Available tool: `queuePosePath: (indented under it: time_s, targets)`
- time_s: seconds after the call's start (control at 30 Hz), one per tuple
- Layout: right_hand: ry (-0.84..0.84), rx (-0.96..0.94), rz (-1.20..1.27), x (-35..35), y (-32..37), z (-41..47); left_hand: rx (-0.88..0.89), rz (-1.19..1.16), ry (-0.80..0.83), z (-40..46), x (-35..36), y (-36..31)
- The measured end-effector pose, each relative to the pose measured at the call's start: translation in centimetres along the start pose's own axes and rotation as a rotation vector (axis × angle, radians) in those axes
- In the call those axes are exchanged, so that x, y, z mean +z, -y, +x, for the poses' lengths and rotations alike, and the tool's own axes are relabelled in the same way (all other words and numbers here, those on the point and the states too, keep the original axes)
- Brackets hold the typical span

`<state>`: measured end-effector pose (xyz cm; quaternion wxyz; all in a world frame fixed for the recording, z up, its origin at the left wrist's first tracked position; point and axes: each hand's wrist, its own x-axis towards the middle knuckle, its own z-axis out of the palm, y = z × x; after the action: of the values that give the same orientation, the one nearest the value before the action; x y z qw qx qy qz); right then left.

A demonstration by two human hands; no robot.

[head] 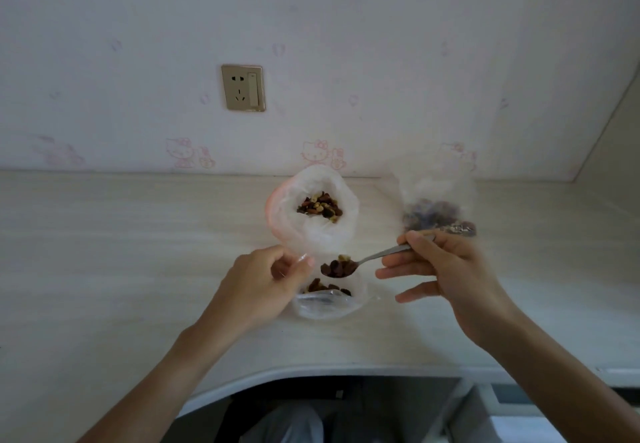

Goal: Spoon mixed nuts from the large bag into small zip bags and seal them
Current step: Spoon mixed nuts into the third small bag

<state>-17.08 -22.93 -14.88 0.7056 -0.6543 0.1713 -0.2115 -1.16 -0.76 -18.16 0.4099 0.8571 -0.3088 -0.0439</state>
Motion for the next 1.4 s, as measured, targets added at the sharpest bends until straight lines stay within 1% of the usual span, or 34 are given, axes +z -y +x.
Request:
queuePosePath:
  time_s: [0.07, 0.13, 0.2, 0.3, 0.33, 0.37, 0.4, 0.5, 0.63, 0.73, 0.83, 0.9, 1.03, 1.1, 1.17, 1.23, 1.33, 1.4]
  targets:
    - [0.006, -0.088, -0.116, -0.1, -0.4, -0.5, -0.003, 0.028, 0.0, 0.1, 0.2, -0.1]
    - [0.03, -0.232, -0.275, -0.3, -0.6, -0.8, 0.013, 0.049, 0.006, 0.5, 0.2, -0.4]
    - [0.076, -0.404, -0.467, -0.7, -0.7, -1.3, 0.032, 0.075, 0.012, 1.0, 0.1, -0.6]
    - [0.167, -0.705, -0.826, -1.2, -0.6, -1.7, 0.055, 0.122, 0.005, 1.7, 0.0, -0.6]
    - [0.185, -0.801, -0.902, -1.2, -0.6, -1.8, 0.061, 0.126, 0.007, 1.9, -0.1, -0.6]
    - [0.192, -0.857, -0.933, -1.1, -0.7, -1.9, 0.067, 0.124, 0.012, 2.0, -0.1, -0.5]
    - [0.188, -0.869, -0.926, -1.0, -0.8, -1.9, 0.071, 0.119, 0.02, 2.2, -0.1, -0.5]
    - [0.144, -0.779, -0.786, -0.7, -0.8, -1.6, 0.078, 0.104, 0.031, 2.3, 0.0, -0.4]
    - [0.03, -0.579, -0.425, -0.1, -0.5, -0.4, 0.085, 0.081, -0.009, 2.2, -0.2, -0.3]
    - [-0.016, -0.421, -0.154, 0.3, -0.1, 0.9, 0.09, 0.053, -0.031, 2.2, -0.8, -0.4]
    - [-0.061, -0.314, -0.02, 0.5, 0.1, 2.3, 0.083, 0.023, -0.078, 2.8, -1.8, -0.5]
    - [-0.079, -0.28, 0.007, 0.6, -0.1, 3.5, 0.101, -0.007, -0.145, 3.5, -2.3, -0.4]
    - [-0.111, -0.243, 0.038, 1.3, -0.1, 6.5, 0.181, -0.068, -0.349, 5.7, -2.8, -0.9]
    - [-0.13, -0.227, 0.034, 1.8, 0.0, 8.3, 0.214, -0.057, -0.435, 7.4, -2.8, -1.4]
    - [-0.139, -0.23, -0.015, 2.4, 0.0, 10.0, 0.218, -0.01, -0.474, 9.4, -2.8, -1.7]
    - [-0.137, -0.225, -0.085, 3.0, 0.0, 11.5, 0.152, 0.042, -0.416, 11.5, -2.5, -1.8]
    - [-0.132, -0.204, -0.164, 3.6, -0.1, 13.1, 0.004, 0.139, -0.213, 13.9, -1.8, -1.7]
    - [-0.165, -0.223, -0.236, 3.6, -0.3, 13.7, -0.047, 0.195, -0.13, 14.9, -1.1, -1.5]
